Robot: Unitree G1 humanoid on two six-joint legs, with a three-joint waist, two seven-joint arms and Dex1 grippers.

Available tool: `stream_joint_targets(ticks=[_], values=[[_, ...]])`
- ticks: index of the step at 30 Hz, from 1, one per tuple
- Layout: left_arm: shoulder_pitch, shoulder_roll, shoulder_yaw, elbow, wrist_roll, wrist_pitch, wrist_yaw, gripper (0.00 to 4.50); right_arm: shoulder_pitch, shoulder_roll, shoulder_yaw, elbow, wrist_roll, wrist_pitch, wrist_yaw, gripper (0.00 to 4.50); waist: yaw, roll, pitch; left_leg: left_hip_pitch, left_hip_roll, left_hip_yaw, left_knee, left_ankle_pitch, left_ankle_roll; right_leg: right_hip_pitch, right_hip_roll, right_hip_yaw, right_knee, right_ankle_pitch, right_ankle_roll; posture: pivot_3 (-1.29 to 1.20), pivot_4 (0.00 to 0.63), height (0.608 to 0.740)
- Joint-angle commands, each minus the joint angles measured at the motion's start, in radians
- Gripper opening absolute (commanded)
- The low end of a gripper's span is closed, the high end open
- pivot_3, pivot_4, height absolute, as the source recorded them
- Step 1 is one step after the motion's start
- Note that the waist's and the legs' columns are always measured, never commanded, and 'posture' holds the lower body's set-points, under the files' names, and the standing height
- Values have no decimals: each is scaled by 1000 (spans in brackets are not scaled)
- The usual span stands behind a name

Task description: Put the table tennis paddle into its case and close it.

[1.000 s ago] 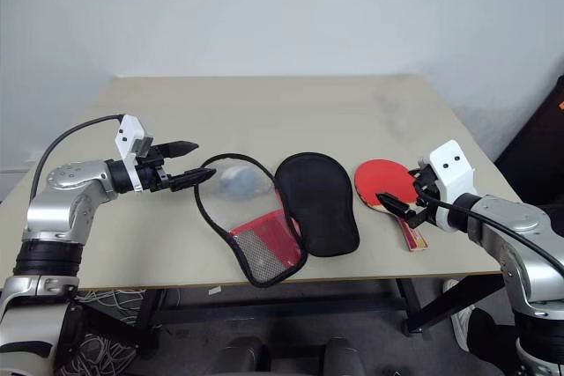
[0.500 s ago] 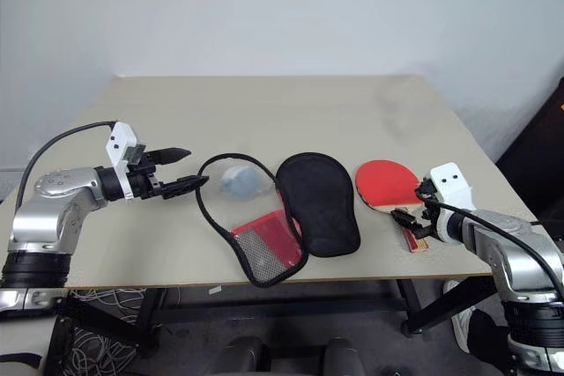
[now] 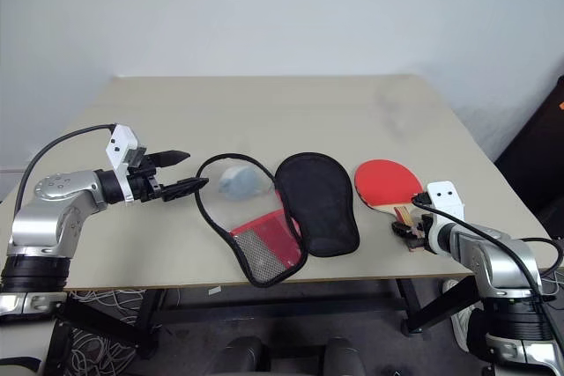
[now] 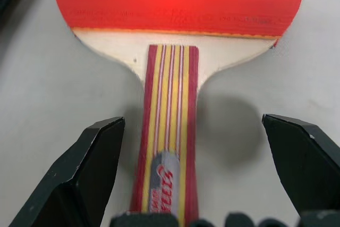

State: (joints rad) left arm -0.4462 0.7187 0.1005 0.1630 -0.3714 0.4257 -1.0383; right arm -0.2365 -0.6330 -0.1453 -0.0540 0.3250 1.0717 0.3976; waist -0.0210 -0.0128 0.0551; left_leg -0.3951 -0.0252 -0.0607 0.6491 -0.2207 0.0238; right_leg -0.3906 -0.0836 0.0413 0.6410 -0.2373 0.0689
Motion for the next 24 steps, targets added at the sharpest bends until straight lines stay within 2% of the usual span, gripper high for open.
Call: stream_joint_targets(ticks=[1,8,12,16,20,24], values=[[-13,1,21,-39,-17,0,11,4500,-39,11,-29,-3,-11,-1,-27,3615,0,0,0,0,0,0,0,0,0,0,0,0,0,0,0,0,0,740],[-13,0,22,-39,-16,2,17,4500,-46,30,-27,7,-19,-5,-41,1124,0,0,0,0,0,0,0,0,0,0,0,0,0,0,0,0,0,740],[-13,1,22,-40,-16,3,21,4500,-65,49,-40,22,-33,-36,-73,1091,0,0,0,0,0,0,0,0,0,0,0,0,0,0,0,0,0,740],[-20,-2,19,-33,-14,0,25,4500,-124,108,-109,34,-22,-51,-143,1091,-5,0,0,1,0,1,1,0,0,1,0,0,0,0,0,0,0,740],[-29,-6,14,-26,-10,-5,28,4500,-184,178,-137,-42,24,-13,-167,1091,-5,1,0,0,0,0,-1,0,0,-1,1,1,1,2,-3,0,0,740],[-41,-12,6,-16,-5,-10,29,4500,-228,273,-81,-181,63,84,-189,1091,-5,2,0,0,1,0,-2,0,0,-2,2,1,1,3,-5,0,0,740]])
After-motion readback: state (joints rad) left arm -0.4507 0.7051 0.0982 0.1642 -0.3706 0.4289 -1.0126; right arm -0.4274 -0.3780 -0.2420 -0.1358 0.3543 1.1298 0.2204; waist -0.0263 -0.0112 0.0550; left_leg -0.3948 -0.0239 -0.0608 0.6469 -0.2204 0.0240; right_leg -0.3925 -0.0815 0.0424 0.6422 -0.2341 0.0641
